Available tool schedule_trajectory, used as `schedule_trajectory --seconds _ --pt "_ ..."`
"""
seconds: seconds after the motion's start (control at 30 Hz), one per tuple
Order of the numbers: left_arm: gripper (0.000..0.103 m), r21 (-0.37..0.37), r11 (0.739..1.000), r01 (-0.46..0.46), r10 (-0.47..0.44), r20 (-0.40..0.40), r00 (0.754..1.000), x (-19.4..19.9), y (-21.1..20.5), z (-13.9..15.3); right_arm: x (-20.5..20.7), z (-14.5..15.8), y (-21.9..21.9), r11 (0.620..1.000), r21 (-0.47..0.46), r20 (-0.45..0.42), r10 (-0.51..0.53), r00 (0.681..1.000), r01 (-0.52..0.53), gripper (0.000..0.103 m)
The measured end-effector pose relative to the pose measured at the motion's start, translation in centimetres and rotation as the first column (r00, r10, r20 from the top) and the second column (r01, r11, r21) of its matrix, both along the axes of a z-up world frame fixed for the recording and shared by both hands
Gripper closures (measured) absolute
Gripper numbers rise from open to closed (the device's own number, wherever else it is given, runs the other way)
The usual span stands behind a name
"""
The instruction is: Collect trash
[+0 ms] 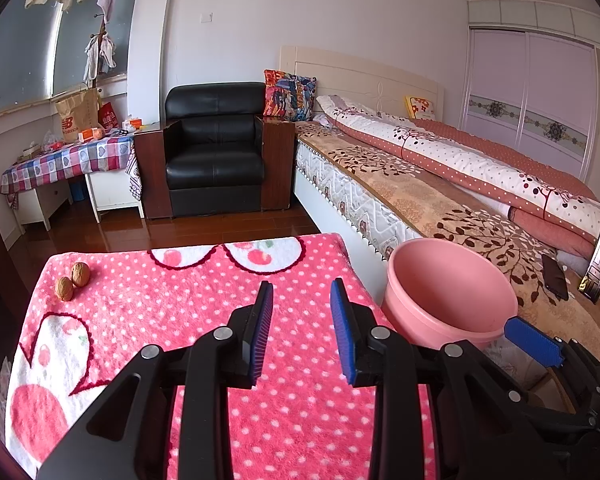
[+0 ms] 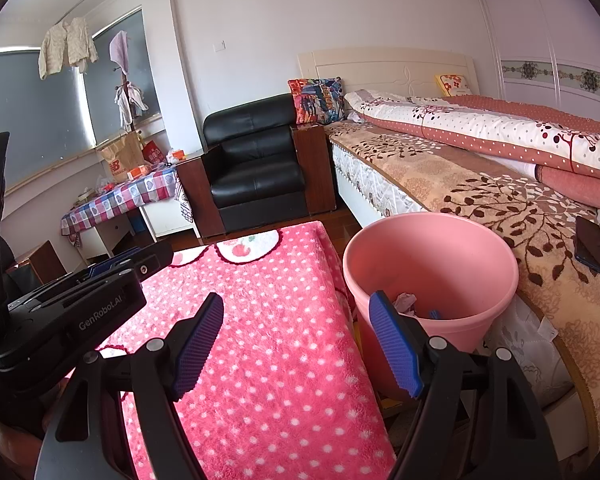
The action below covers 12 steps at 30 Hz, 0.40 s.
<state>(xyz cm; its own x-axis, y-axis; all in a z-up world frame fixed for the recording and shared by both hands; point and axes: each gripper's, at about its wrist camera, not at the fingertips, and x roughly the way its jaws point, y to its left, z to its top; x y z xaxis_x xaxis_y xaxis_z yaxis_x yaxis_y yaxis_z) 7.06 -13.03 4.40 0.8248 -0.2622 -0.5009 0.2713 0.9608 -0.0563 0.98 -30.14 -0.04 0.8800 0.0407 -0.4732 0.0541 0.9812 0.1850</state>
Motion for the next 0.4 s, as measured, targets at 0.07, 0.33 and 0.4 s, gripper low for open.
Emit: schedule_trajectory --seconds 0.07,0.33,0.4 --pt "0.073 0.01 1.0 0.001 -0.001 0.006 1.0 -0.01 -0.12 -0.11 -0.05 -0.01 0.05 1.0 0.002 0.001 0.0 1.0 0.0 0.029" --pt "0.073 0.018 1.0 -0.015 0.016 -0.007 1.0 0.48 -0.02 -0.49 0.09 -0.34 0.42 1.0 0.005 -0.001 0.006 1.0 -0.006 0.029" --pt "0.073 0.017 1.0 -0.018 0.019 -0.01 1.0 0.52 0.03 -0.5 0.09 -0.36 0.58 1.0 0.006 -0.001 0.01 1.0 -0.01 0.029"
